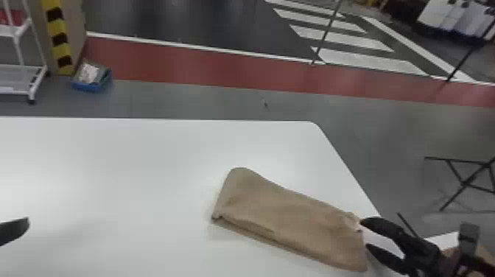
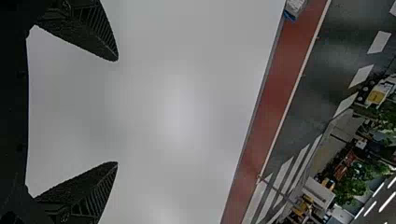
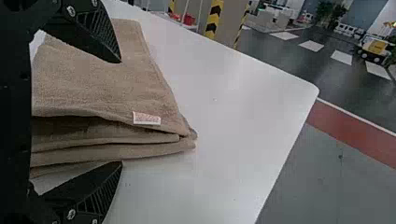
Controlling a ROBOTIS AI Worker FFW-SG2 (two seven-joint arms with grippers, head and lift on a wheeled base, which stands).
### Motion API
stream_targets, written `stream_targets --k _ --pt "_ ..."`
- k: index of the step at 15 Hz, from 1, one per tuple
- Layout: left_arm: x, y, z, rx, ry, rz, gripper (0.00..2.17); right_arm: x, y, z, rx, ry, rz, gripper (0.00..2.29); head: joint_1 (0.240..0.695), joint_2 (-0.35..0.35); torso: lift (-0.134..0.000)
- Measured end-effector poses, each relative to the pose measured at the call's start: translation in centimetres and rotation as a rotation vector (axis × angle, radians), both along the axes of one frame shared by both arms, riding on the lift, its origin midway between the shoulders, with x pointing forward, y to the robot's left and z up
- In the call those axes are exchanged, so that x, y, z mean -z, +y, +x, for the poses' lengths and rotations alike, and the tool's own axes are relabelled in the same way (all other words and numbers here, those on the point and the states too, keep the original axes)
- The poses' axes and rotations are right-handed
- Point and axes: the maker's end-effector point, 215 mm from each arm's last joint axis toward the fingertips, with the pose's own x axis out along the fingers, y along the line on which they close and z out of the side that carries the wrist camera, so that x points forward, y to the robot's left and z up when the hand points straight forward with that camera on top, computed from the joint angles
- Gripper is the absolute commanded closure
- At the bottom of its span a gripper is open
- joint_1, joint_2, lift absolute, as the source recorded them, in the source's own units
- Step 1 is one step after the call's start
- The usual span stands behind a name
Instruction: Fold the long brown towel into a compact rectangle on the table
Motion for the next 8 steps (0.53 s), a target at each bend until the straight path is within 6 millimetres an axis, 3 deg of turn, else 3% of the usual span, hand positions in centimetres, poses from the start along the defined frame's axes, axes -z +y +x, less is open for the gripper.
stream_targets --k 4,8 --pt "0.1 0.4 0.3 -0.003 -0.007 0.005 0.09 0.0 -1.1 0.3 -0.011 0.036 -0.053 0.18 0.695 -0.349 -0.125" --pt "0.2 0.5 0.5 -0.005 -0.009 0.004 0.09 1.1 0.1 1.3 -0.058 0.089 -0.095 0.29 0.695 -0.328 -0.125"
